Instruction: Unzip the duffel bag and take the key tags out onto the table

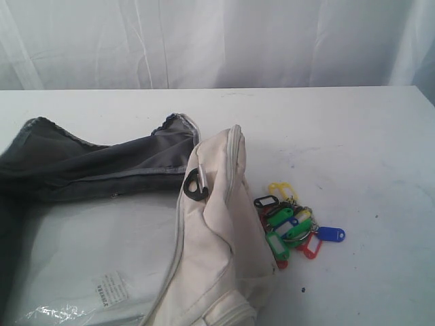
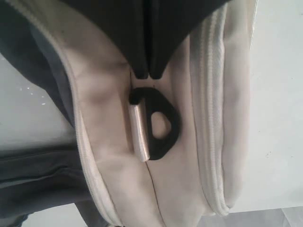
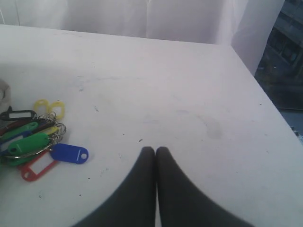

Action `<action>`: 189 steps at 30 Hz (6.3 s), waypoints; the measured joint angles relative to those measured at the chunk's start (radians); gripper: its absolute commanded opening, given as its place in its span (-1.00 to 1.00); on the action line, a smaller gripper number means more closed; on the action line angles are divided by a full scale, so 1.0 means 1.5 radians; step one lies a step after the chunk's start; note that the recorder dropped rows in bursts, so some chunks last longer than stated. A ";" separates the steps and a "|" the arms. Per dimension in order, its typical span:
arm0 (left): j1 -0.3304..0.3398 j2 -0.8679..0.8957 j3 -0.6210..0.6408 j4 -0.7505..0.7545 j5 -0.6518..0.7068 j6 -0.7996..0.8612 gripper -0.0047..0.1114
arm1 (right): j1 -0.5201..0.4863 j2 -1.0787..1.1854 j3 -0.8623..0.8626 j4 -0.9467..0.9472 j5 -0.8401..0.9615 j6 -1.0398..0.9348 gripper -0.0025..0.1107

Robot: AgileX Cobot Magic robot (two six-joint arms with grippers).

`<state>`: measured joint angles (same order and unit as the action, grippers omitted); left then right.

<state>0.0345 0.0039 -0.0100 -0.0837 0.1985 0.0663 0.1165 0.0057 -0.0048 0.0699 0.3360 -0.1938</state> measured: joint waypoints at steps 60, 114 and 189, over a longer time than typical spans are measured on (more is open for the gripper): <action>0.000 0.000 0.000 0.000 0.000 -0.001 -0.92 | 0.000 0.000 0.000 0.009 0.002 0.099 -0.96; 0.000 0.000 0.000 0.000 0.000 -0.001 -0.92 | 0.000 0.000 0.000 0.012 0.002 0.099 -0.96; -0.007 0.000 0.000 -0.001 0.004 -0.001 -0.92 | -0.012 0.000 0.000 0.012 0.003 0.099 -0.96</action>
<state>0.0236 0.0039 -0.0100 -0.0857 0.2040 0.0646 0.0982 0.0057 -0.0048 0.0874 0.3405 -0.0446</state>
